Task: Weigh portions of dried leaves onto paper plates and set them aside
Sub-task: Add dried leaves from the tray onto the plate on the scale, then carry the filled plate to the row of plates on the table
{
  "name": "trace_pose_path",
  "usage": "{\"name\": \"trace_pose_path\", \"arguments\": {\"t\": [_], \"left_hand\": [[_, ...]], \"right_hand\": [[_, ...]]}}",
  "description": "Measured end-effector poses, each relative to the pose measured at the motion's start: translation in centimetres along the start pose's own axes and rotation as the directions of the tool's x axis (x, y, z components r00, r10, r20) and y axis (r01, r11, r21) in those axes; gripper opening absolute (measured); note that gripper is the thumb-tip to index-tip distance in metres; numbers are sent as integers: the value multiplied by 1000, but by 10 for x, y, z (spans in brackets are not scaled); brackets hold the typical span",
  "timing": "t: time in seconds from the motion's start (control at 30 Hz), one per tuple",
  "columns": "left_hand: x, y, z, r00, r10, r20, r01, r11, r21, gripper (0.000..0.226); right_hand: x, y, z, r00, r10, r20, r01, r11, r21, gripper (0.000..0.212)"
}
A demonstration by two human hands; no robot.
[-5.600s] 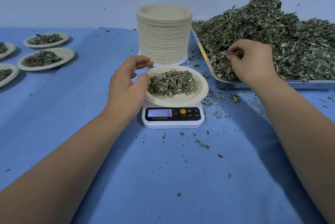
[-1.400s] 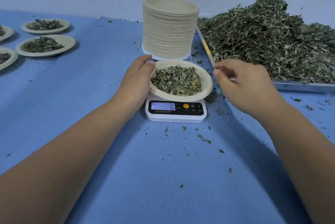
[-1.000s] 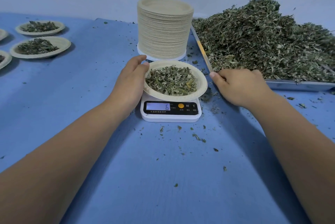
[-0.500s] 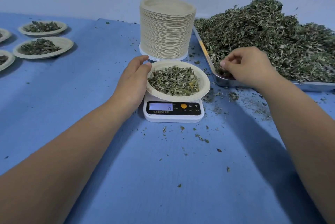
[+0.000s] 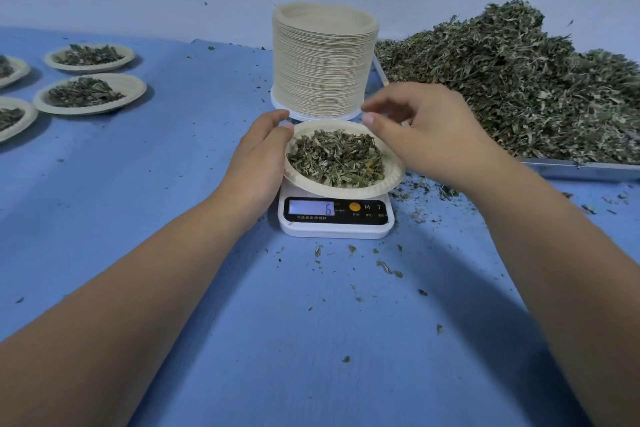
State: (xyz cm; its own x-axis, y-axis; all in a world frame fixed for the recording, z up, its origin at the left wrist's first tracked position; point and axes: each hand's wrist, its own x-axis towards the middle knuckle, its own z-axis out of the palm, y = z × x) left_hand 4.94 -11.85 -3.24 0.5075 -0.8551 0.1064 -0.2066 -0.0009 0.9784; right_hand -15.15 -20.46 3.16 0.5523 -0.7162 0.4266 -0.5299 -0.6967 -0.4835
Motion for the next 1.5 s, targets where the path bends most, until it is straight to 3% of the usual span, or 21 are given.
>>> {"name": "trace_pose_path", "arguments": {"t": [0.2,0.33,0.43,0.5,0.63,0.77,0.87,1.03,1.23,1.3,1.4,1.5], "left_hand": [[1,-1,2,999,28,45,-27,999,-21,40],[0,2,4,999,2,50,1,998,-65,36],[-1,11,0,994,-105,13,106,977,-185,47],[-4,19,-10,995,-96,-38,86,975,-204,51],[-11,27,-51,983,-79,-165,38,970,-240,57],[-27,20,-106,953,-128,-274,66,973,-223,54],[-42,13,-155,902,-191,-386,102,965,-240,39],[-71,-2,-244,743,-320,-587,172,940,-295,19],[-107,-20,-332,593,-330,-735,232,944,-236,9],[-115,-28,-351,586,-326,-742,245,944,-221,3],[-124,-37,-367,531,-336,-778,305,932,-194,7],[-126,-37,-364,506,-238,-829,304,949,-87,46]], "right_hand": [[-31,23,3,990,134,35,-118,949,-293,42],[-38,21,11,976,196,97,-184,976,-116,38],[-39,10,14,977,181,114,-183,983,0,32],[-39,-5,14,977,155,149,-161,987,29,31],[-33,-43,17,961,40,273,-53,998,42,43],[-18,-86,47,931,-100,350,101,995,17,38],[-7,-123,83,900,-188,392,185,982,46,38],[10,-189,153,840,-274,469,214,961,176,43],[23,-268,244,773,-415,480,326,909,261,41],[27,-291,269,758,-432,489,355,902,245,41],[32,-318,296,761,-427,488,398,902,169,44],[38,-335,311,767,-423,482,438,895,89,51]]}}
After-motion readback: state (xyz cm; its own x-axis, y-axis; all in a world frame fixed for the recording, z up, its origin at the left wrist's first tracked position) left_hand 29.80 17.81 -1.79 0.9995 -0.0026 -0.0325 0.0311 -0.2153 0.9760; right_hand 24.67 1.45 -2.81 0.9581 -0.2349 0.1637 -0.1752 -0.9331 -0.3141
